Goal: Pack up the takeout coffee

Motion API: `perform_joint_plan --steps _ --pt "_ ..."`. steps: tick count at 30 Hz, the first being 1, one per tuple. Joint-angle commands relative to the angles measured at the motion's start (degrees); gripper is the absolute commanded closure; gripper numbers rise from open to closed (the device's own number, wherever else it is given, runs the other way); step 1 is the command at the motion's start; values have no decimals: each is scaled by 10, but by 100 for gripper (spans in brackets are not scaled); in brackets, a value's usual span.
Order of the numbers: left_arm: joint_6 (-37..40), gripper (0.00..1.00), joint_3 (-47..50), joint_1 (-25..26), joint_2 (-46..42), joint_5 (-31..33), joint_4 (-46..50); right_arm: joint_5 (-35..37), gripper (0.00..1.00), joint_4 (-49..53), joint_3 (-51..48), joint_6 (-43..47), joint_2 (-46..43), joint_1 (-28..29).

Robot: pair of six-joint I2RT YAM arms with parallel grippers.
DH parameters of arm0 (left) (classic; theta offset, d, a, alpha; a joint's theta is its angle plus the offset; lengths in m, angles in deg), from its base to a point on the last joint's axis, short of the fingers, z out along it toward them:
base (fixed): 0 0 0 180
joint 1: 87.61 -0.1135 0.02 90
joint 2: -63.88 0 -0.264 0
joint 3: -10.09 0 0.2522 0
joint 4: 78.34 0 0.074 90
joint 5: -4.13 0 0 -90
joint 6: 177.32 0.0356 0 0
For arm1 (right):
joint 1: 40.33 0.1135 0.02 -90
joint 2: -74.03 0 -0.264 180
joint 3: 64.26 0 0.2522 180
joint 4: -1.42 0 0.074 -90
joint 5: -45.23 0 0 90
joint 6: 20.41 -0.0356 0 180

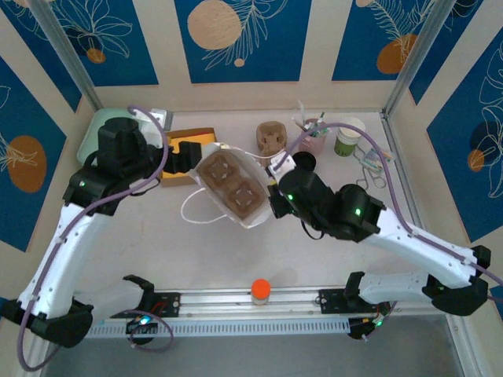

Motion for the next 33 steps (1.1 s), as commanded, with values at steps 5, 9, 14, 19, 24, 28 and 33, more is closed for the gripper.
perform_joint_plan --steps 5,9,14,19,24,28,33 --pt "0 7 70 4 -55 -41 -112 193 100 -235 -121 91 -84 100" --pt "-3 7 81 4 -64 -58 -130 236 100 -278 -152 94 -99 123" --pt "-5 7 77 4 -66 -62 -131 228 100 -220 -138 49 -99 118" --pt "-9 7 71 4 -64 -70 -134 207 100 -156 -112 8 -94 112" --pt "-7 7 53 4 -54 -83 -122 94 100 21 -21 -114 -62 44" --pt "-8 7 43 4 -41 -87 -113 -53 100 123 46 -168 -30 -36" --pt "-22 8 47 4 -24 -80 -112 -240 100 201 96 -205 37 -132"
